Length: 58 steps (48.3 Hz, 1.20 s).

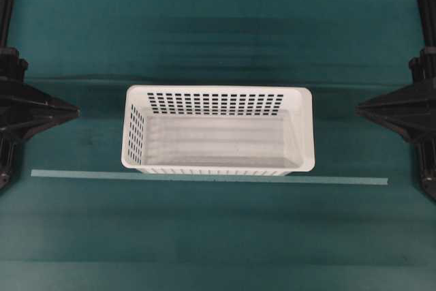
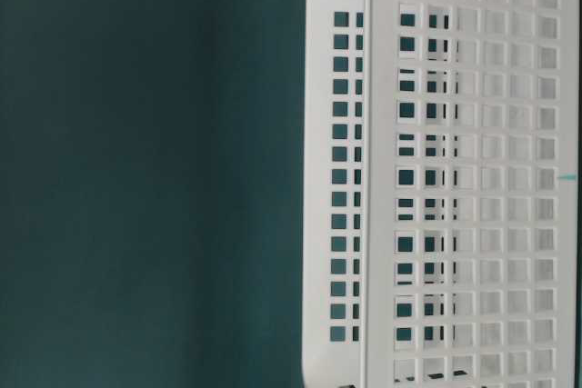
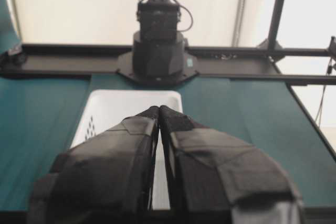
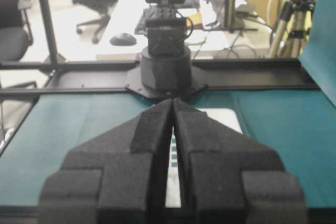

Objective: Lift the white basket with both hands.
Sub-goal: 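Move both grippers inward toward the left and right basket rims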

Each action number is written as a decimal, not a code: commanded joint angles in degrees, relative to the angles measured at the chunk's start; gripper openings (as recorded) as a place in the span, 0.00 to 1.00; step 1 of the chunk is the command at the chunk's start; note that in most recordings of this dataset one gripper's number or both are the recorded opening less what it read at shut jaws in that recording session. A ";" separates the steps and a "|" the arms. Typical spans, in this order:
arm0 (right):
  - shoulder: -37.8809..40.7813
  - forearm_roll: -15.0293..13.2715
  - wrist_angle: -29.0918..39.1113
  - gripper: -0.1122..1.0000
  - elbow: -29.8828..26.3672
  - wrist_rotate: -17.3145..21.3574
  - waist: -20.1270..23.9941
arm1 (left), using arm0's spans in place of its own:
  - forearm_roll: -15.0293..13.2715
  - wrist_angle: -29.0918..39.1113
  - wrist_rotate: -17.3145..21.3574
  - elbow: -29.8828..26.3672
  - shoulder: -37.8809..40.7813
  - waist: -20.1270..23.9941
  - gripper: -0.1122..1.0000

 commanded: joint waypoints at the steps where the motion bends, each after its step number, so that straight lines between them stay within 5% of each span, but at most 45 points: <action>1: -0.18 0.53 -0.79 0.19 -1.32 1.32 0.44 | 0.62 1.85 -2.37 -5.01 0.18 -0.09 0.23; 7: 1.67 7.82 0.70 0.09 -5.36 4.92 0.35 | 0.62 7.82 -6.15 -8.88 0.18 0.18 0.11; 14: 4.66 12.39 8.53 0.09 -10.37 9.76 -0.79 | 0.62 12.22 -12.04 -12.48 1.58 0.00 0.07; 26: 12.57 19.42 29.44 0.09 -18.46 25.84 -7.82 | 0.70 17.49 -36.65 -18.46 6.94 0.79 0.07; 30: 14.77 19.42 34.72 0.09 -20.04 32.78 -9.93 | 0.88 22.50 -47.37 -20.04 9.67 1.14 0.07; 36: 17.93 18.54 43.86 0.09 -21.88 42.89 -11.69 | 1.14 27.25 -56.07 -21.53 13.10 0.79 0.07; 46: 24.35 16.44 58.36 0.09 -25.22 54.58 -11.69 | 1.14 37.62 -63.81 -24.26 18.46 2.20 0.07; 50: 27.42 13.71 63.02 0.09 -27.42 56.95 -11.34 | 1.23 46.93 -67.50 -25.22 21.36 4.22 0.07; 58: 33.49 7.73 71.72 0.09 -32.61 60.21 -11.16 | 1.58 56.95 -68.20 -26.37 24.70 6.24 0.07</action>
